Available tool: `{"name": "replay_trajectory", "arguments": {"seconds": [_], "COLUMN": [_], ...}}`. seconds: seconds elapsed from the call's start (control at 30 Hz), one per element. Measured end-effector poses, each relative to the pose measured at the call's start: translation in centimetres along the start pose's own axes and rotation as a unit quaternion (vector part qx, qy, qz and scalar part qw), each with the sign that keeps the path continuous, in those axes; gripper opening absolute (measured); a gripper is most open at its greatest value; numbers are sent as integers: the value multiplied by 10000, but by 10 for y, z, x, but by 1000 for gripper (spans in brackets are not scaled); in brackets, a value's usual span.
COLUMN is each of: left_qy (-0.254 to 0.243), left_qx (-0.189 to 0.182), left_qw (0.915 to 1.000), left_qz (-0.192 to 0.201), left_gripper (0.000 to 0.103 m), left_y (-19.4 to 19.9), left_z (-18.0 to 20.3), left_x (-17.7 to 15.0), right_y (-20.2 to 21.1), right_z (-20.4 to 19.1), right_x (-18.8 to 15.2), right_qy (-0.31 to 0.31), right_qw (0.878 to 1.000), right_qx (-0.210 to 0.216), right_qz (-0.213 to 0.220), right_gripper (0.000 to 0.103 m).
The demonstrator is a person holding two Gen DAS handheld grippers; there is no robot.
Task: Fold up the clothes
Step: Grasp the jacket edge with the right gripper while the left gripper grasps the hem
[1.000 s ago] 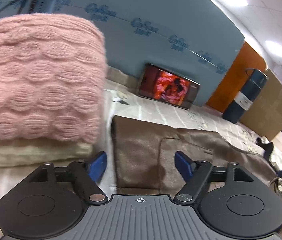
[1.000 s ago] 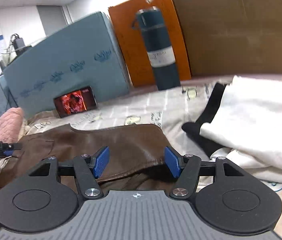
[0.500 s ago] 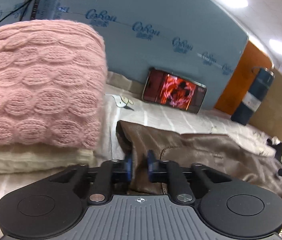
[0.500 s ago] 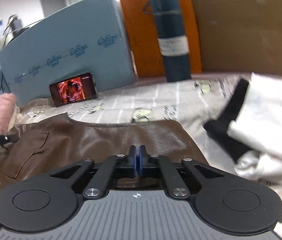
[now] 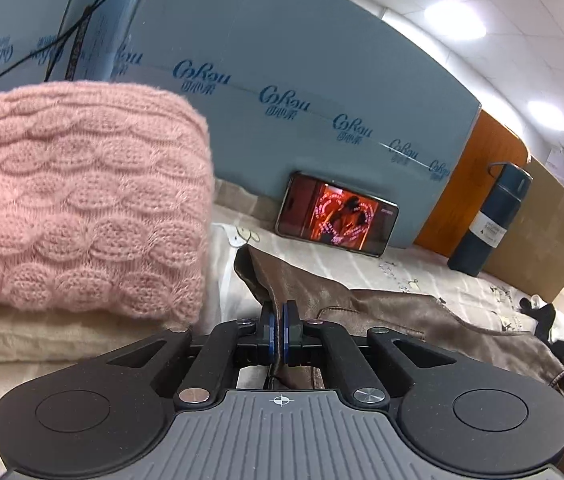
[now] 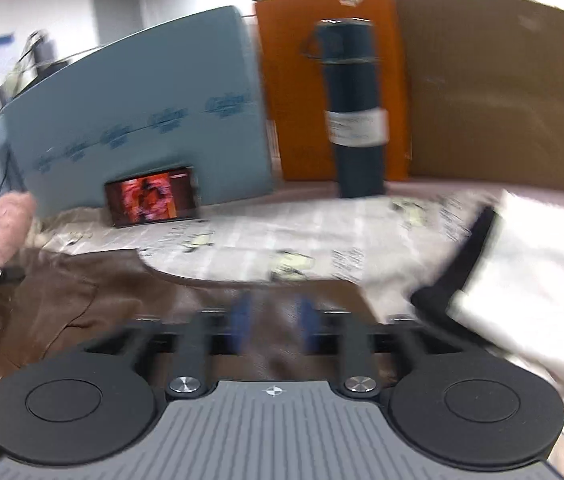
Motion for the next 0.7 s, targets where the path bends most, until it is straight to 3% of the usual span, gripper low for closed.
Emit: {"name": "replay_trajectory", "arguments": {"seconds": [0.1,0.23,0.4,0.47,0.5,0.53,0.6,0.7], "left_qy": [91,163,398,562,652,680,736,327], "left_qx": [-50,-55,-258,-412,-491,-533,-618,-331], "left_qw": [9999,9998,9985,9969,9957,9953,9942,9983], "left_qz": [-9,-86,-259,-376,-431,-445,-475,-361], "left_gripper": [3,3,3,5,6,9,9,3], "left_y": [2,0,-6,-9,-11,-12,-14,-9], "left_z": [-2,-3,-9,-11,-13,-13,-14,-2], "left_x": [-1,-3,-8,-10,-12,-12,-14,-11], "right_y": [12,15,-3,-7,-8,-9,-11,-9], "right_z": [25,43,52,50,47,45,38,25], "right_x": [-6,-9,-15,-17,-17,-17,-17,-17], "right_qy": [-357,-725,-1184,-1185,-1127,-1103,-937,-483], "right_qw": [9993,9972,9916,9915,9923,9925,9943,9981], "right_qx": [-25,108,200,209,172,156,138,87], "right_qz": [-111,-154,-482,-493,-481,-498,-496,-366], "right_gripper": [50,75,75,64,40,28,19,11]}}
Point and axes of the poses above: each gripper's, at about its wrist camera, not at the fingertips, and y roughly against the way its jaws point, z to its right, x to its top, the point moved 4 cm from there along -y, roughly the way its jaws point, and after that the axes turned 15 degrees about -y, right-handed, at the moved point
